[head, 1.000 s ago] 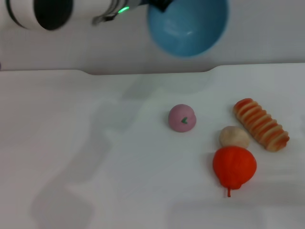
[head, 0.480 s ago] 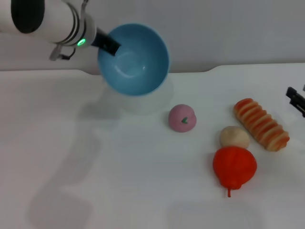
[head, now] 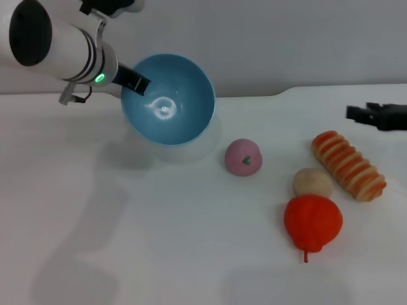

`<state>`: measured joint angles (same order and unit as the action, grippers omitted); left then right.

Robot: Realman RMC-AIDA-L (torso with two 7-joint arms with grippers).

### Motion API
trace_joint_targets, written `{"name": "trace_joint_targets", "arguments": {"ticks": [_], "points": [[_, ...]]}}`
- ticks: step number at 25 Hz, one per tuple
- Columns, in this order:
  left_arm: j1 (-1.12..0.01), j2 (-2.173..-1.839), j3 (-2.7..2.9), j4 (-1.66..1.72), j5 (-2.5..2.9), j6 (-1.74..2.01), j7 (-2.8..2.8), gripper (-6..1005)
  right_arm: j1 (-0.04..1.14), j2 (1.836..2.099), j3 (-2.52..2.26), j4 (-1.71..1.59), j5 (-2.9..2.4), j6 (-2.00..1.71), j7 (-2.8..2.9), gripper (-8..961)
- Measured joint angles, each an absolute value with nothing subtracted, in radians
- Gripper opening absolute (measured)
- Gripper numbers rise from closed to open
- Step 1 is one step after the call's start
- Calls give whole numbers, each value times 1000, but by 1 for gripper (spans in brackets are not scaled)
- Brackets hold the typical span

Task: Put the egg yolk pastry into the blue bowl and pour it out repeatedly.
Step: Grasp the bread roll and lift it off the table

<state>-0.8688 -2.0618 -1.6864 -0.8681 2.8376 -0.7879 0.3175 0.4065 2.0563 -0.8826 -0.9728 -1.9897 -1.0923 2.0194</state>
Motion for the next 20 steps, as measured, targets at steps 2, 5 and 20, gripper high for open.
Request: {"name": "trace_joint_targets", "arguments": {"ticks": [2,5,20], "points": [[-866,-2063,-1684,-867,2835,-785,317,0,438,2042,-881,-972,-2010,-1132,2109,490],[-864,-2066,-1683,-859,2832,-778,317,-1,497,2020,-885,-937,-2097,-1163,2246,490],[-851,-2066,-1672,-855,2830,-739,316,-1,663,2017,-889,-707,-2356,-1169,2425,491]]}}
